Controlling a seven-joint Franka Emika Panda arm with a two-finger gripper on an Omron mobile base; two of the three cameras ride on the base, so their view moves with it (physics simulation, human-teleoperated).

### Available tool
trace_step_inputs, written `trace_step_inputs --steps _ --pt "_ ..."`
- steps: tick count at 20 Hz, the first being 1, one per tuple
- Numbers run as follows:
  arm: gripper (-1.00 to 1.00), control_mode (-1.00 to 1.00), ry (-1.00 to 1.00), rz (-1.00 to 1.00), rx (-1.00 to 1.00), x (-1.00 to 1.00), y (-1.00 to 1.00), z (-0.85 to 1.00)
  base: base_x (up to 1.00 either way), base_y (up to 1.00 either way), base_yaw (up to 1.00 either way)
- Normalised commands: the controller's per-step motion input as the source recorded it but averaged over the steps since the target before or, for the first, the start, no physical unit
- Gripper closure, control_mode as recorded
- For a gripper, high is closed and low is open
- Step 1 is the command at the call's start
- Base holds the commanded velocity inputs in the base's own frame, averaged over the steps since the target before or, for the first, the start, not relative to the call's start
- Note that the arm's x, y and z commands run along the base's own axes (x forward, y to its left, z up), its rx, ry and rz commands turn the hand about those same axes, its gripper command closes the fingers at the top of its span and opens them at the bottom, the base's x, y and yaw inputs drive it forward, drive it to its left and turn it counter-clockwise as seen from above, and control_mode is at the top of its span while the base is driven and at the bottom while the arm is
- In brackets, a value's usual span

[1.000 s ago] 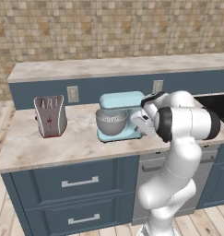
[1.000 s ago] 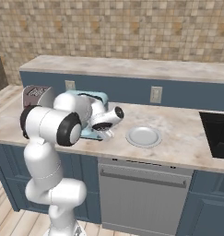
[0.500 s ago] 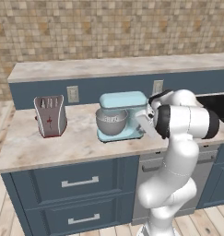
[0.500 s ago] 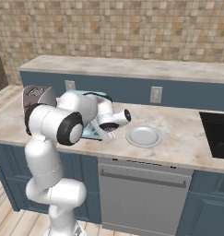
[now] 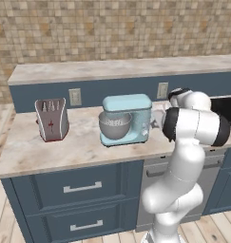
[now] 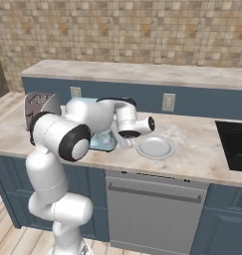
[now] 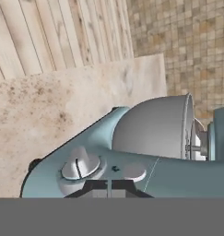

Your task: Add butter and sugar cubes to the stand mixer bowl and then turn on the stand mixer to begin making frosting.

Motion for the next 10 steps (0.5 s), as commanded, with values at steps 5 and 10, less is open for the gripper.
trace_step_inputs --steps 5,10 --pt "1.0 -1.0 -0.26 0.05 0.02 0.01 -0.89 0.01 0.0 0.0 0.0" --pt "1.0 -1.0 -0.22 0.07 0.0 -0.2 -0.67 0.0 0.0 0.0 0.0"
